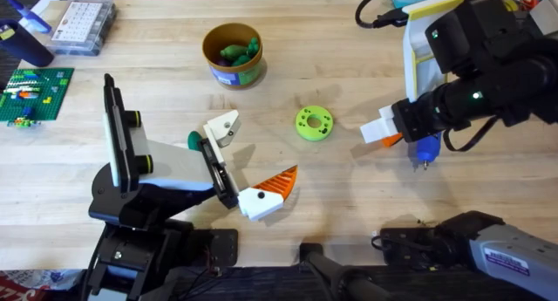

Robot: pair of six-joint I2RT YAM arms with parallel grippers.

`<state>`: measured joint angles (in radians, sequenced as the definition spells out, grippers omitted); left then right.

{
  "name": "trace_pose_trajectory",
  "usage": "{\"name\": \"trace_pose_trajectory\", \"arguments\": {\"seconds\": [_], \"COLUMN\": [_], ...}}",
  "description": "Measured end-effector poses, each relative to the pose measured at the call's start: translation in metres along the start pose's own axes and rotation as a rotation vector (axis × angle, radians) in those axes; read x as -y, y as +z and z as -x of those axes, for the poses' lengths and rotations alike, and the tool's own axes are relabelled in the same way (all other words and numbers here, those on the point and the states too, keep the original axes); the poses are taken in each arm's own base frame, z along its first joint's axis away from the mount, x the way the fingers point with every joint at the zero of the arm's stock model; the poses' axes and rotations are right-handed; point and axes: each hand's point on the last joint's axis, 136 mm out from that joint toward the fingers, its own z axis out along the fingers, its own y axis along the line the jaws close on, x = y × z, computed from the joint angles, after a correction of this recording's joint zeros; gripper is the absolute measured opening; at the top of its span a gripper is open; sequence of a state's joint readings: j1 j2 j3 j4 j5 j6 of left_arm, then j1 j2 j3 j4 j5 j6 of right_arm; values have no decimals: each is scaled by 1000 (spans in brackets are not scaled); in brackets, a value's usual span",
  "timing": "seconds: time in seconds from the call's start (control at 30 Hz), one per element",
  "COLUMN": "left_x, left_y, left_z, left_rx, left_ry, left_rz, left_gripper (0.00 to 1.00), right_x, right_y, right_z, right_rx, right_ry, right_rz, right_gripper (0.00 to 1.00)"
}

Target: Pick up the gripper from the table and insert it into the empty holder that is missing its gripper. Then pick up a screw, insert it into the mounting hole, and use the screwdriver to tighten it. Finally, clean up the table by picking up the vegetable and placing it into the bucket.

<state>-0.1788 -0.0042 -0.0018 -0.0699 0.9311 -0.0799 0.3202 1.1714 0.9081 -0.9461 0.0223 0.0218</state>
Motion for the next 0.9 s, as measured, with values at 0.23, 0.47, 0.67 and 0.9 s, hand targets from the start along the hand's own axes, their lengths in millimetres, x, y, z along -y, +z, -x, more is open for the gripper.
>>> {"name": "trace_pose_trajectory", "arguments": {"seconds": [0.23,0.47,0.67,0.9], "left_x": [0,0,-1,-1], "left_y": [0,0,0,0], "left_z": [1,1,1,1], "left_rx": [-1,-2,-2,-2], "left_ry": [-6,-6,-7,-7], "left_rz": [4,4,8,8], "left_gripper": [992,992,992,992], "right_x": [2,22,30,30], "right_y": [4,-32,-42,-23], "right_z": [0,30,7,-2], "right_rx": [-16,141,82,-14], "right_ry": [0,8,27,73], "right_rz": [-11,-129,-171,-127], "right_gripper": [895,895,895,895]}}
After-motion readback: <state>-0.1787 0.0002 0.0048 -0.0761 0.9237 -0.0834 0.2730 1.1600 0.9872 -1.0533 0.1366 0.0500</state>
